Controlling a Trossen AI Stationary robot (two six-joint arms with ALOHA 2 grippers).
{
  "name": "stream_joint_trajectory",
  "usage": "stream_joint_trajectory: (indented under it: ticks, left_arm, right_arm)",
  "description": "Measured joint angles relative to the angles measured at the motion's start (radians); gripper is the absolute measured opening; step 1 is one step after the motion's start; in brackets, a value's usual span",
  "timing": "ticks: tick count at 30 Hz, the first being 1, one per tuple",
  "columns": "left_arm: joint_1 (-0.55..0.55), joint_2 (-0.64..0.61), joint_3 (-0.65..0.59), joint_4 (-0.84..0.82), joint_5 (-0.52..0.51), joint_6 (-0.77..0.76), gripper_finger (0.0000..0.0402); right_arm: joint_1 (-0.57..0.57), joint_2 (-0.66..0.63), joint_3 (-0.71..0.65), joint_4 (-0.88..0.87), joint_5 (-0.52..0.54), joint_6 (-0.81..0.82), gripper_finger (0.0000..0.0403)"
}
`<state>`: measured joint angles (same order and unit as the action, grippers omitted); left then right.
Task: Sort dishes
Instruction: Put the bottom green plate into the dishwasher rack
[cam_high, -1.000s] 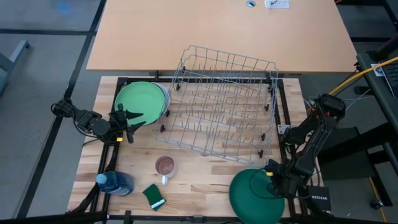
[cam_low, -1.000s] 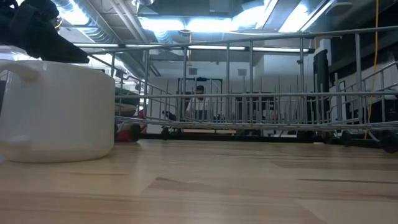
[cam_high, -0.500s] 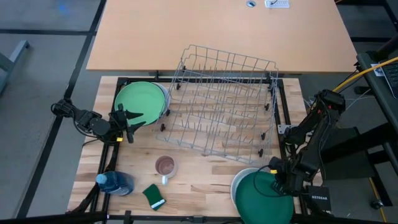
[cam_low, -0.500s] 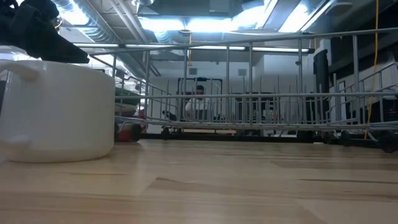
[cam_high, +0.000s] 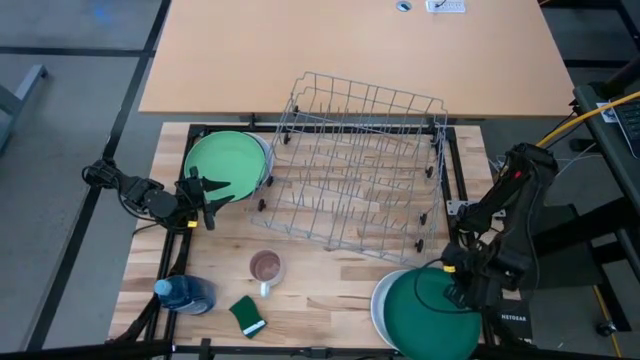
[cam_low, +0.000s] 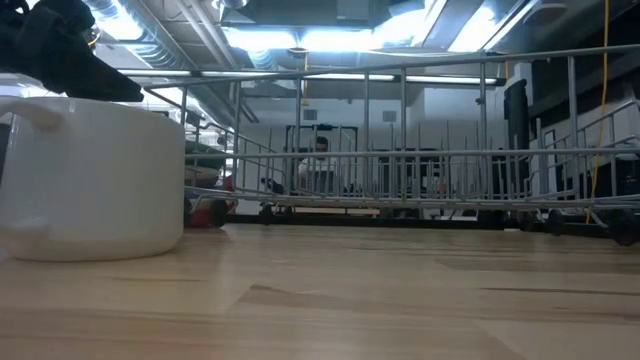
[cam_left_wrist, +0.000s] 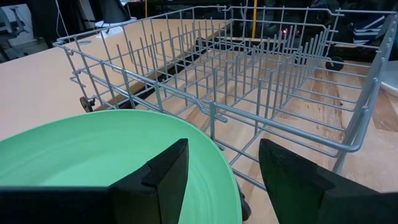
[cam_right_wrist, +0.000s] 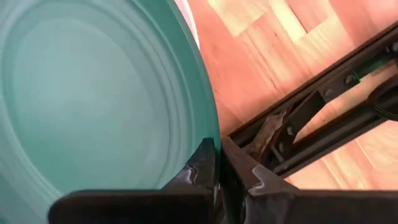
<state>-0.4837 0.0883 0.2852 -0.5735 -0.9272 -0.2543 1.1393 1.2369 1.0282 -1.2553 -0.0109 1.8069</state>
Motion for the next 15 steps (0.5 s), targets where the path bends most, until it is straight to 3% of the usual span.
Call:
stream_joint_trajectory:
  ticks: [15]
  left_arm:
    - [0.000, 0.000, 0.000, 0.000, 0.000, 0.000, 0.0184]
  right_arm:
    - [-0.001, 0.000, 0.269, -0.216, 0.052, -0.006, 0.0006]
